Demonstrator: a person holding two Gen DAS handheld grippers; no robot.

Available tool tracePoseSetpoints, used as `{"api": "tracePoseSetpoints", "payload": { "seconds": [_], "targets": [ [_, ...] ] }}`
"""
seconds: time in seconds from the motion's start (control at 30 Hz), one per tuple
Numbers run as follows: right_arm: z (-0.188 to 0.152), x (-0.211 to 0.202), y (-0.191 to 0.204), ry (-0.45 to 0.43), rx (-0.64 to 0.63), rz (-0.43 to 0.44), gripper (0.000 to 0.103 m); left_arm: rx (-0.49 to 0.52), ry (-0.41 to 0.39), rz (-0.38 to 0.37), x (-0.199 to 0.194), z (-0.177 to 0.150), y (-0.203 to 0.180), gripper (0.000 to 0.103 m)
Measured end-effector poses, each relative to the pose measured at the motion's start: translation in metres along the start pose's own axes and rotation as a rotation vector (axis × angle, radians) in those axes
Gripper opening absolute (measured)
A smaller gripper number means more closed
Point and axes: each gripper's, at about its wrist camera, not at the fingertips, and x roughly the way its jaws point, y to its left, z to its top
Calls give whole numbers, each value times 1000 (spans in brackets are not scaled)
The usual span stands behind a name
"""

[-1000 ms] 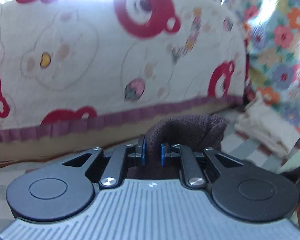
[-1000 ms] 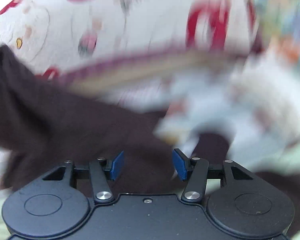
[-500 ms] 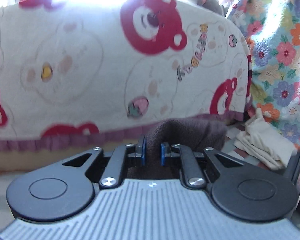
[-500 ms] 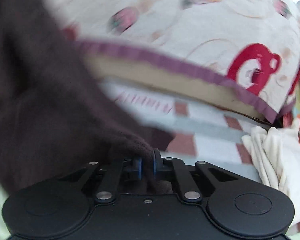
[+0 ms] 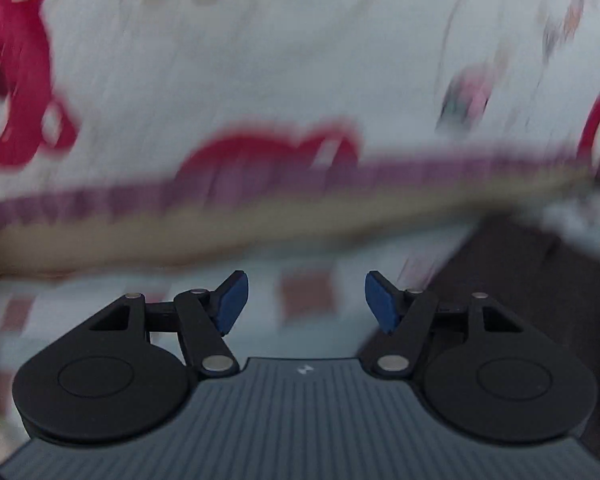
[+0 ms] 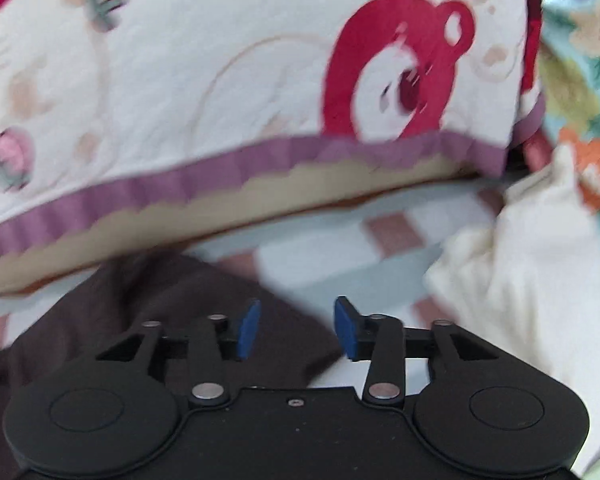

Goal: Fold clothes

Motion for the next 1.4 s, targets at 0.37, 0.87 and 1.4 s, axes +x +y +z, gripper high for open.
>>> {"api": "tracePoseSetpoints", "payload": {
  "seconds": [0.37, 0.87, 1.4],
  "targets": [
    [-152, -83, -34, 136, 312, 265, 60, 381, 83, -128, -48, -54, -67, 65],
    [-179, -94, -2, 151, 400, 309, 70, 296, 130, -166, -56, -81, -67, 71],
    [-207, -48, -51, 265, 959, 549, 73, 125, 371, -90, 12, -106, -25, 71]
  ]
}}
